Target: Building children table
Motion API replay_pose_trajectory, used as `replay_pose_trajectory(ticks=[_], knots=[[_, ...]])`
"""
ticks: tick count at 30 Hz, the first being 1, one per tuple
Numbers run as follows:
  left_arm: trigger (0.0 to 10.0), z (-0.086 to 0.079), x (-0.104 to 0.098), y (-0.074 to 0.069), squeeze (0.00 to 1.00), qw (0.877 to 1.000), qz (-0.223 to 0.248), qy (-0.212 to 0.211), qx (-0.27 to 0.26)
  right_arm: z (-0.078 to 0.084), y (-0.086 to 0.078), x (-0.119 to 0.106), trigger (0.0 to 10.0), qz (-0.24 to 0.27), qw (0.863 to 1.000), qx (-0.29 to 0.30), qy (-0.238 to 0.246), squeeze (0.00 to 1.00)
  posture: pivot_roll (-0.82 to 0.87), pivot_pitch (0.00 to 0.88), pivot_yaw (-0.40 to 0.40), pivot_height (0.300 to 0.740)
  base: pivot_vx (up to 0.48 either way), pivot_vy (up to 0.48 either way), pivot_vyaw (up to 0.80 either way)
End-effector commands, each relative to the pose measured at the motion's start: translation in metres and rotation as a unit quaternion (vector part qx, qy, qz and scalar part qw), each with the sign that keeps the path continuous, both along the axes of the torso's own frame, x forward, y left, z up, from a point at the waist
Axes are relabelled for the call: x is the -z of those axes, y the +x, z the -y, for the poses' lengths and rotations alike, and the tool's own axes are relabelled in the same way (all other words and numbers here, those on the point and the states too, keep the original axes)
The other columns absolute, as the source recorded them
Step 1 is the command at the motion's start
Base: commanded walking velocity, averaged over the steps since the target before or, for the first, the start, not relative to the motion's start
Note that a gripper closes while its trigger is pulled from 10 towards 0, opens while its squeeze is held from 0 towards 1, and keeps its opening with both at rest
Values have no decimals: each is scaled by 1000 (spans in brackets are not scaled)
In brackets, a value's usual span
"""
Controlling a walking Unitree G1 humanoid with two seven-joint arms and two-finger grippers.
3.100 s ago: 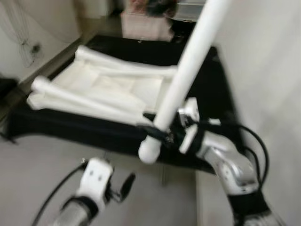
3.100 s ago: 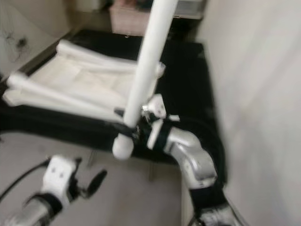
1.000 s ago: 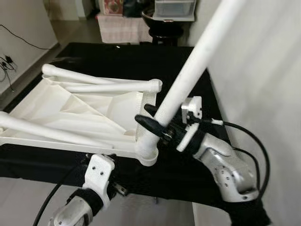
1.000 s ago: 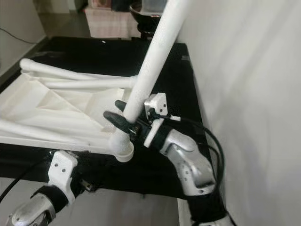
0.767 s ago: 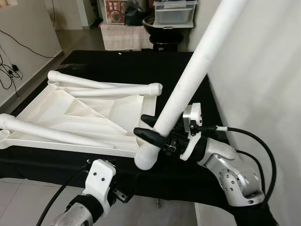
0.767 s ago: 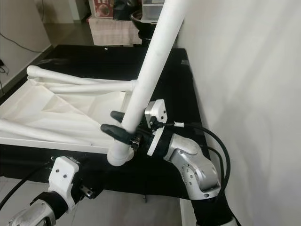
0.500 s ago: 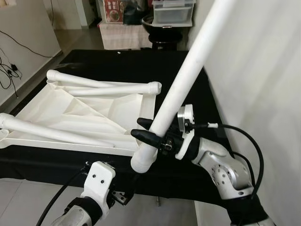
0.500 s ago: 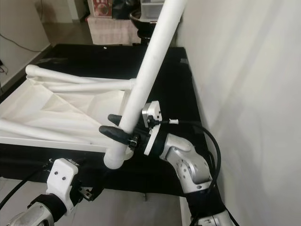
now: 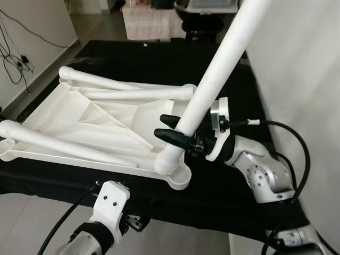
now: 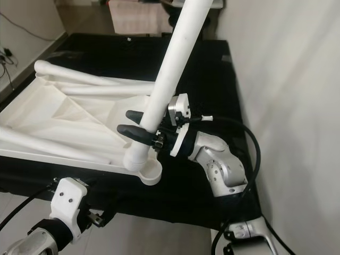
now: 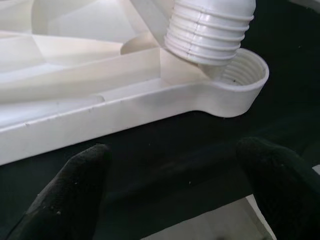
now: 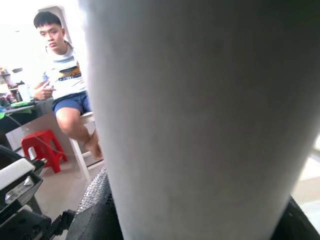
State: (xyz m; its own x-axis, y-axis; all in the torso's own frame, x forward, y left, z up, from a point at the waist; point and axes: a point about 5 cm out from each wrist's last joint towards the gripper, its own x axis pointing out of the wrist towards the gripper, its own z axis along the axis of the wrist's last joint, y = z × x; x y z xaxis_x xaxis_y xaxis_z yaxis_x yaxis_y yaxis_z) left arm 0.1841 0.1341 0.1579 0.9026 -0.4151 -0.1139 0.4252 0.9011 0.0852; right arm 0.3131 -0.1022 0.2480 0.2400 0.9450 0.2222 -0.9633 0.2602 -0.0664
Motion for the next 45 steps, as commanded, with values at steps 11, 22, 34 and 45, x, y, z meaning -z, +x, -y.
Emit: replay_pose_trajectory(ticks=[11,22,34,45], knots=[[10000,3,-1,-10,0,999,-18,3,31,21,9,-10,10000,41,999,16,-25,0,40,277,7,740,0,0,0],[10000,4,-2,-11,0,999,-26,-2,35,28,12,-16,10000,61,997,27,-31,0,44,280,10,740,0,239,0],[10000,5,-2,-9,0,999,-24,-2,43,43,9,-22,10000,86,993,0,-75,0,41,273,7,740,0,0,0],[10000,7,-2,-12,0,998,-20,0,51,76,-4,-20,10000,73,985,-70,-142,0,43,277,11,740,0,0,0]])
